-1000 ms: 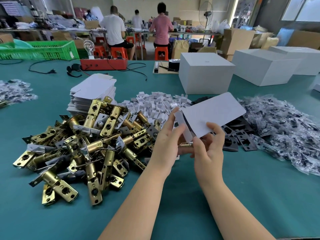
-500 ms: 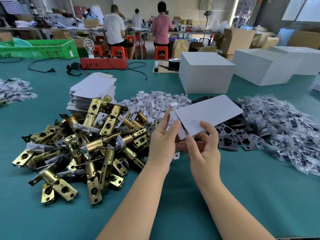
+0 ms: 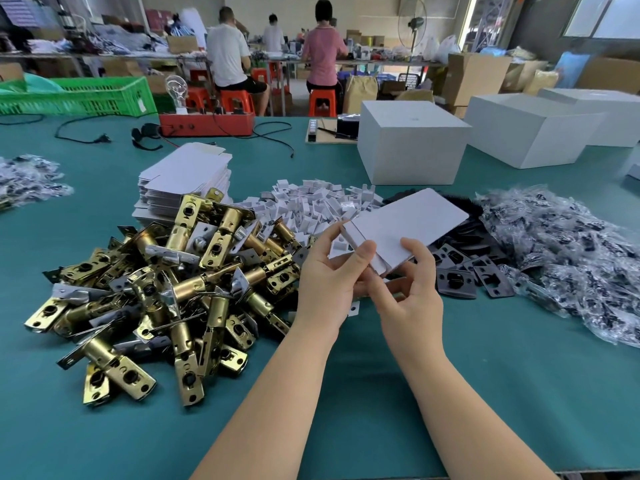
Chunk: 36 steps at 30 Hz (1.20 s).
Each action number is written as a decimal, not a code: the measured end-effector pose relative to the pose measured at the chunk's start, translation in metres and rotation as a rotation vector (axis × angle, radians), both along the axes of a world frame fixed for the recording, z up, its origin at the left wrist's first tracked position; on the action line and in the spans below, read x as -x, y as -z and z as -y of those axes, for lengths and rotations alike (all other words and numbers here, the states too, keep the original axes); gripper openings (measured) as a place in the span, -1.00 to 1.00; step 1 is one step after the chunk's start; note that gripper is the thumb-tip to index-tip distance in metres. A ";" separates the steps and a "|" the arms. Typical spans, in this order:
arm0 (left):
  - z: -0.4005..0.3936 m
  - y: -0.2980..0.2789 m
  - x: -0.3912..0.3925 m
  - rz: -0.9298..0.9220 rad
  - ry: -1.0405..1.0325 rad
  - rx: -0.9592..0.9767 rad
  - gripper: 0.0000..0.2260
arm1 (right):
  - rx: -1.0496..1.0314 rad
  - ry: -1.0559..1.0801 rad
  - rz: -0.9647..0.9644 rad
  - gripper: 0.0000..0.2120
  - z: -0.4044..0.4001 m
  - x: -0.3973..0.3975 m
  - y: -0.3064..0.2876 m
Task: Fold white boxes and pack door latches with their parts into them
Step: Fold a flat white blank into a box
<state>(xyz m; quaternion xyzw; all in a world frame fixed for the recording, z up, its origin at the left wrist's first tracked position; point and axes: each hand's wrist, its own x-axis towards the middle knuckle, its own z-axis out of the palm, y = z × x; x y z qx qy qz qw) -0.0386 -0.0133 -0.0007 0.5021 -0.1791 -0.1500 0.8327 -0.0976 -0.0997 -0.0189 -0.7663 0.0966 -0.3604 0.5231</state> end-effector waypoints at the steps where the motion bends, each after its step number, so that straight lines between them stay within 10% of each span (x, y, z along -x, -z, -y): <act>1: 0.000 0.000 0.000 0.013 0.003 0.004 -0.43 | -0.009 -0.006 0.015 -0.58 0.000 0.000 0.000; 10: -0.011 0.002 -0.009 0.031 0.268 0.025 -0.50 | -0.093 -0.105 0.122 -0.55 0.003 0.002 -0.002; 36: -0.005 0.002 -0.003 0.020 0.141 0.053 -0.43 | -0.245 -0.196 0.069 -0.62 0.014 -0.003 0.001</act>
